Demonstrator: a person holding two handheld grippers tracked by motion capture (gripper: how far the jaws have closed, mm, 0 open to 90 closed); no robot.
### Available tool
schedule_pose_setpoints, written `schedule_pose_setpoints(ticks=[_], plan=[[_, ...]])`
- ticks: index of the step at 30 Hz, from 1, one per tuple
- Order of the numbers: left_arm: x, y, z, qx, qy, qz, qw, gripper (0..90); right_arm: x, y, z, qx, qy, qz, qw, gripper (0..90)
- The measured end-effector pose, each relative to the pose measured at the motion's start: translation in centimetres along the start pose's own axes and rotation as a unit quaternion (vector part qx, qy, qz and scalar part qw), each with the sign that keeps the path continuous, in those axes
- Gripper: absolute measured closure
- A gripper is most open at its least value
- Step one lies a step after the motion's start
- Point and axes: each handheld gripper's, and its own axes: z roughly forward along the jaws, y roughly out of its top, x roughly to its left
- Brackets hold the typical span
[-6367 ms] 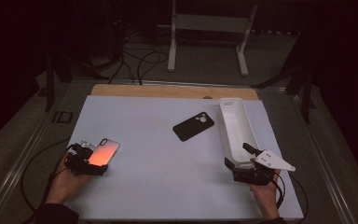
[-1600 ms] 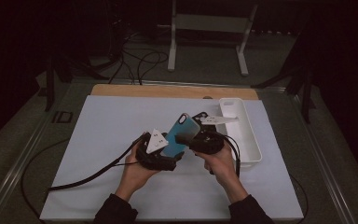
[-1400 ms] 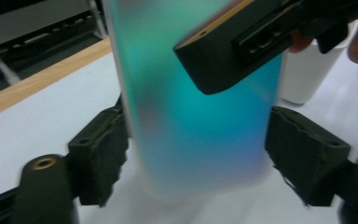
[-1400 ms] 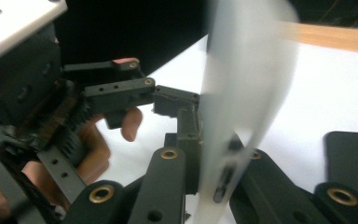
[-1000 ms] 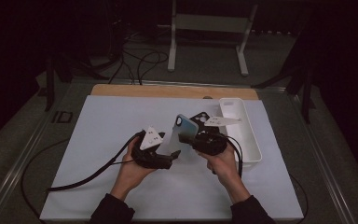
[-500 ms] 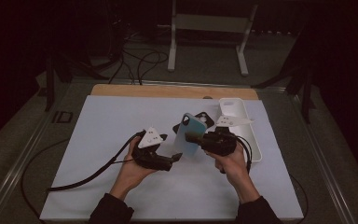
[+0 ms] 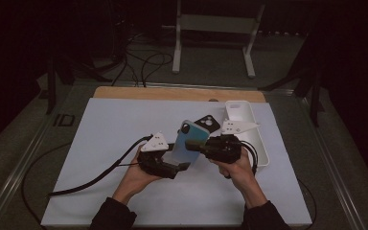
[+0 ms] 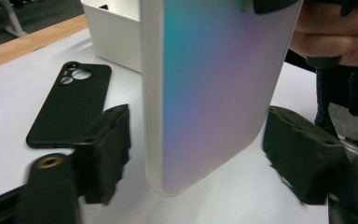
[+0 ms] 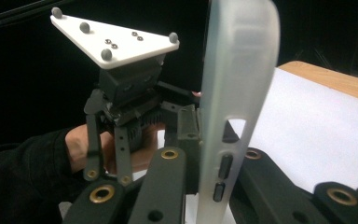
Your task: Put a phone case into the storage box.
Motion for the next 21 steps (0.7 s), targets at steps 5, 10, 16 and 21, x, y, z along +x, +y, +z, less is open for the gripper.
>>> schedule_pose_setpoints(ticks=[5,10,16,21], plan=[[-0.03,-0.08,-0.06,0.000,-0.020,0.007,0.9998,44.0,-0.17,-0.03,0.06,-0.001,0.005,-0.002,1.0000,86.2],[-0.10,-0.33,-0.08,0.002,-0.032,0.015,0.9994,56.6,-0.50,-0.19,-0.33,0.001,0.008,-0.005,1.0000,83.6],[-0.27,-0.59,0.25,0.004,-0.038,0.019,0.9991,74.2,-0.17,-0.09,-0.40,0.017,-0.037,-0.030,0.9987,58.3],[-0.40,-0.62,0.44,0.000,-0.037,0.019,0.9991,80.7,0.21,-0.05,-0.05,0.023,-0.046,-0.038,0.9979,43.7]])
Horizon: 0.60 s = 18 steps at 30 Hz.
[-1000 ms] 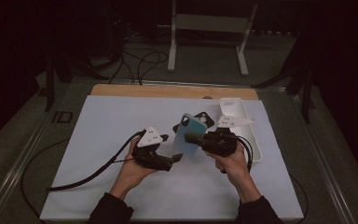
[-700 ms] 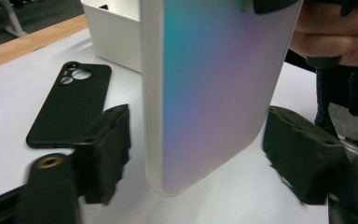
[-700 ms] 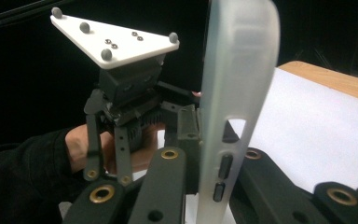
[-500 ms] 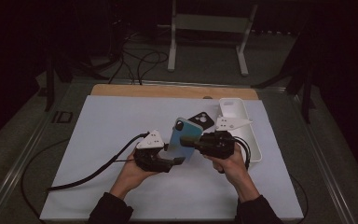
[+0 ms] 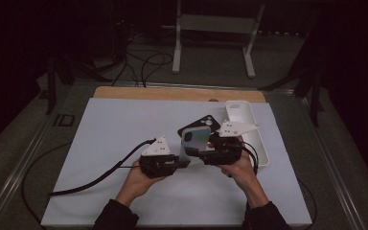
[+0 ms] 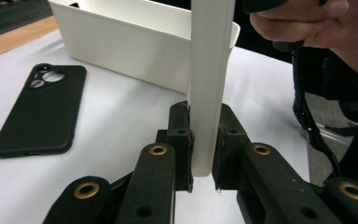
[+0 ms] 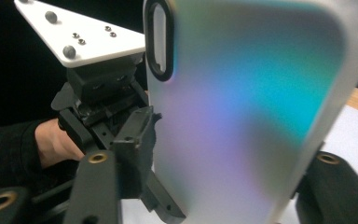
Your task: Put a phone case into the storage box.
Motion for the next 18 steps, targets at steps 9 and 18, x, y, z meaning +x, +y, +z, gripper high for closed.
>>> schedule_pose_setpoints(ticks=[9,18], plan=[[0.20,-0.21,-0.16,0.007,0.039,-0.006,0.9992,81.4,0.20,-0.17,0.49,0.018,-0.066,0.013,0.9975,15.2],[0.38,-0.31,0.15,0.015,0.067,-0.017,0.9975,81.4,0.37,0.17,-0.17,0.010,-0.123,0.042,0.9915,13.6]])
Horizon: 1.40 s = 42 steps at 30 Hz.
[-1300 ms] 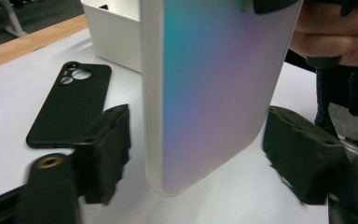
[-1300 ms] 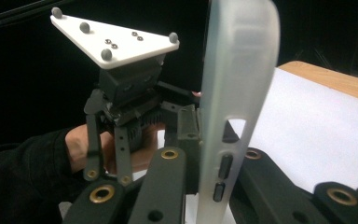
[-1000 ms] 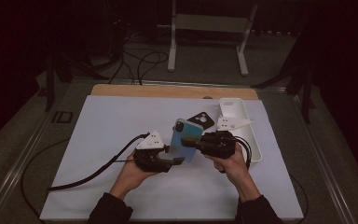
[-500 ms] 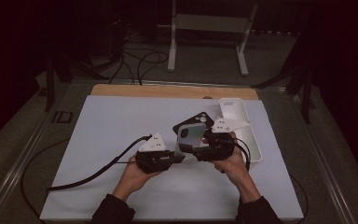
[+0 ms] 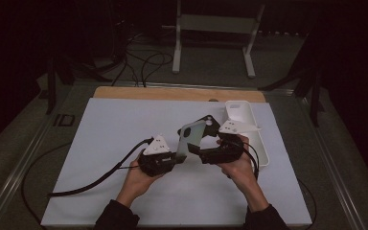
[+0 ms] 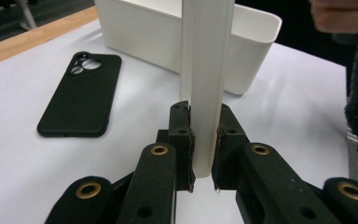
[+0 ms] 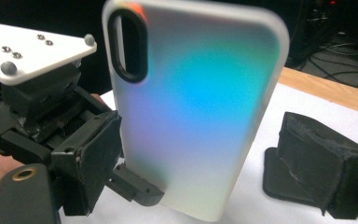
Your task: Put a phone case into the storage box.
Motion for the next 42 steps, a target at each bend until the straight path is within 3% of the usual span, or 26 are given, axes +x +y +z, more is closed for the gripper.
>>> schedule_pose_setpoints(ticks=[4,8,17,28,42], plan=[[0.0,-0.1,0.2,0.004,0.006,-0.004,1.0000,81.4,0.4,0.3,-0.2,-0.003,-0.023,0.004,0.9997,13.6],[0.0,-0.2,0.4,0.009,0.011,-0.007,0.9999,81.3,0.7,0.7,-0.3,-0.009,-0.032,0.012,0.9994,13.7],[-0.3,-0.5,0.9,0.019,0.023,-0.010,0.9995,81.4,1.3,1.5,0.6,-0.017,-0.047,0.039,0.9980,15.4],[-1.1,-0.8,1.5,0.025,0.018,-0.010,0.9995,81.6,1.4,1.4,2.2,-0.026,-0.057,0.067,0.9958,14.4],[-0.8,-1.1,1.4,0.017,0.006,-0.022,0.9996,80.2,1.6,1.2,2.0,-0.032,-0.061,0.048,0.9965,16.6]])
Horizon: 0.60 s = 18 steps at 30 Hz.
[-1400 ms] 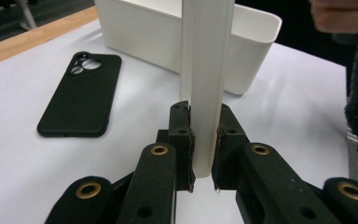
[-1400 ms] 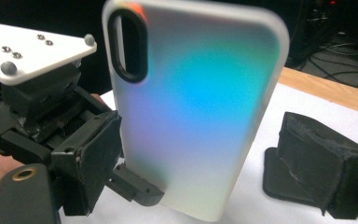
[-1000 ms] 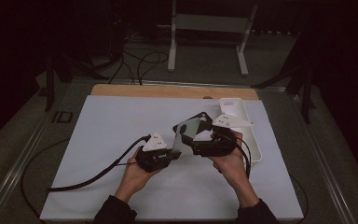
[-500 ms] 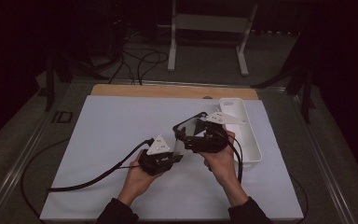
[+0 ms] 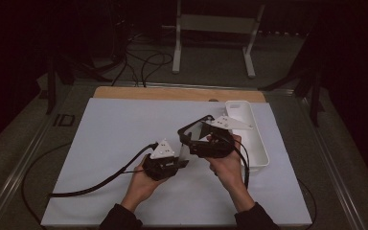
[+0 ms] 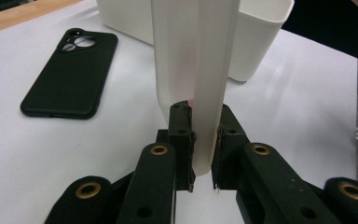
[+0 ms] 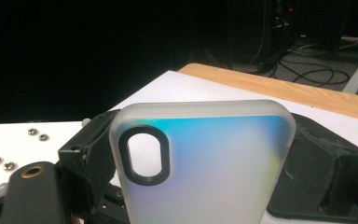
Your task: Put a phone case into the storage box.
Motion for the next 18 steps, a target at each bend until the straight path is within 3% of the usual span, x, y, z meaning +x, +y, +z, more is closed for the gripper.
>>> schedule_pose_setpoints(ticks=[7,12,14,18], plan=[[0.3,-0.2,-0.4,0.003,0.006,0.001,1.0000,62.0,-0.1,0.0,-0.2,-0.001,-0.007,-0.009,0.9999,16.8],[0.6,-0.5,-0.9,-0.009,0.011,-0.011,0.9998,49.0,-0.3,-0.1,-0.2,0.000,-0.010,-0.009,0.9999,16.8],[0.7,-0.8,-1.4,-0.014,0.032,-0.014,0.9993,44.9,-0.3,-0.1,-0.2,0.000,-0.012,-0.008,0.9999,16.8],[1.0,-1.1,-2.0,-0.018,0.054,-0.017,0.9982,32.2,-0.3,-0.2,-0.2,0.001,-0.012,-0.009,0.9999,16.8]])
